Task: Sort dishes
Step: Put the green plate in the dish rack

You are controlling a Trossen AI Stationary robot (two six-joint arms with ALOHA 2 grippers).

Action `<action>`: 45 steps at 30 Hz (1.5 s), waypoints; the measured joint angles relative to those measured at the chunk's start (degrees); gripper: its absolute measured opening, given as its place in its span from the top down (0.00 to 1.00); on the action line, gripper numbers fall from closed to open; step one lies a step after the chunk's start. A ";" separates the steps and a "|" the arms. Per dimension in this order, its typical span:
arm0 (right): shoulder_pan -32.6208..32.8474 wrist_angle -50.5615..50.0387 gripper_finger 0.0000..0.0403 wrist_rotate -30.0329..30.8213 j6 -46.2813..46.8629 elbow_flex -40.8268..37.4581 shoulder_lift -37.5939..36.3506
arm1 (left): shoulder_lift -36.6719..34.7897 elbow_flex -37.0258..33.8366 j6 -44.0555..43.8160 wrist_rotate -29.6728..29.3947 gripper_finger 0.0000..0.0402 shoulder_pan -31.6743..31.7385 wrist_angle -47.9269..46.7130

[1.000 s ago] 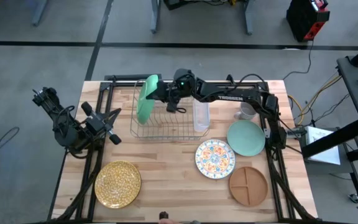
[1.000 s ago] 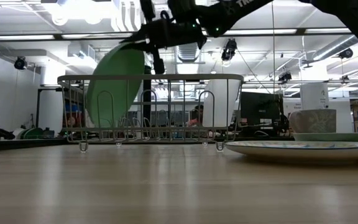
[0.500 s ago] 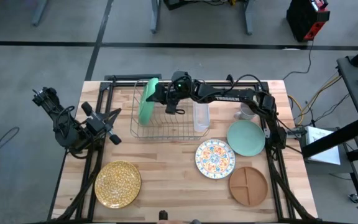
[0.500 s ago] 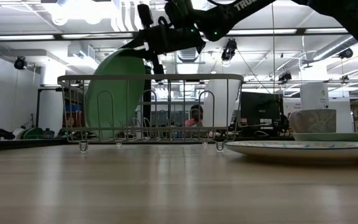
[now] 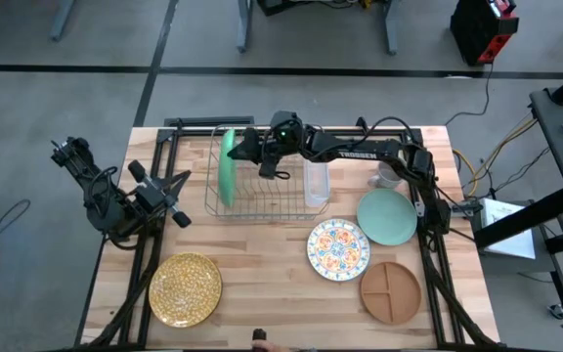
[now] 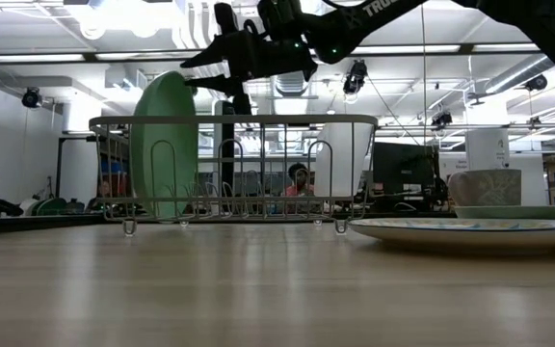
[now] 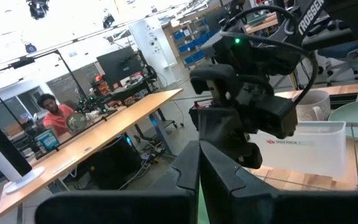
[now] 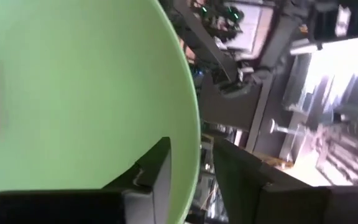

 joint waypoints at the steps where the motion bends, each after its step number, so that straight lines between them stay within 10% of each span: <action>1: 0.00 0.61 0.71 0.66 1.05 0.00 0.00 | 0.00 -0.02 0.00 0.00 1.00 0.00 -0.02; 45: -0.05 5.22 0.63 8.45 21.28 0.00 2.37 | 0.04 -0.02 -1.29 0.02 1.00 0.00 0.03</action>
